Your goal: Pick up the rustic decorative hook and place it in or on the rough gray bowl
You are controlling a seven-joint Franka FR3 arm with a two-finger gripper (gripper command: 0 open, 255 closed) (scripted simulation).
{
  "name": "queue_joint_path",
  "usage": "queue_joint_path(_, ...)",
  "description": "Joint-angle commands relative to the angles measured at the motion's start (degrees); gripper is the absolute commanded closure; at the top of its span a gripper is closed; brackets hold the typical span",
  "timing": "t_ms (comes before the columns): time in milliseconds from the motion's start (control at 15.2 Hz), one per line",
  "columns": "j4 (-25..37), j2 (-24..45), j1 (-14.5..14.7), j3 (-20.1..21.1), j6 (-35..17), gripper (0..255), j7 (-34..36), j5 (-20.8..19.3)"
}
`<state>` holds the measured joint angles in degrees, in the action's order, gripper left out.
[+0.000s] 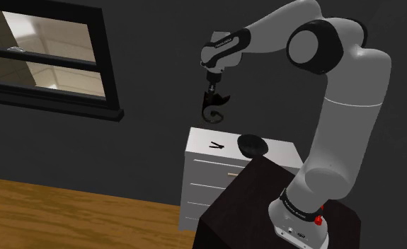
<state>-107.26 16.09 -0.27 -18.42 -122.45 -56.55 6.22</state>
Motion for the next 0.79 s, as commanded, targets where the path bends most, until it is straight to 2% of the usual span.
queue_joint_path(0, -4.31, -3.34, -0.6, -0.89, -1.1, 255, -1.37, -0.88)
queue_joint_path(726, -20.6, -20.52, -5.37, -6.36, -1.37, 255, -7.97, -8.14)
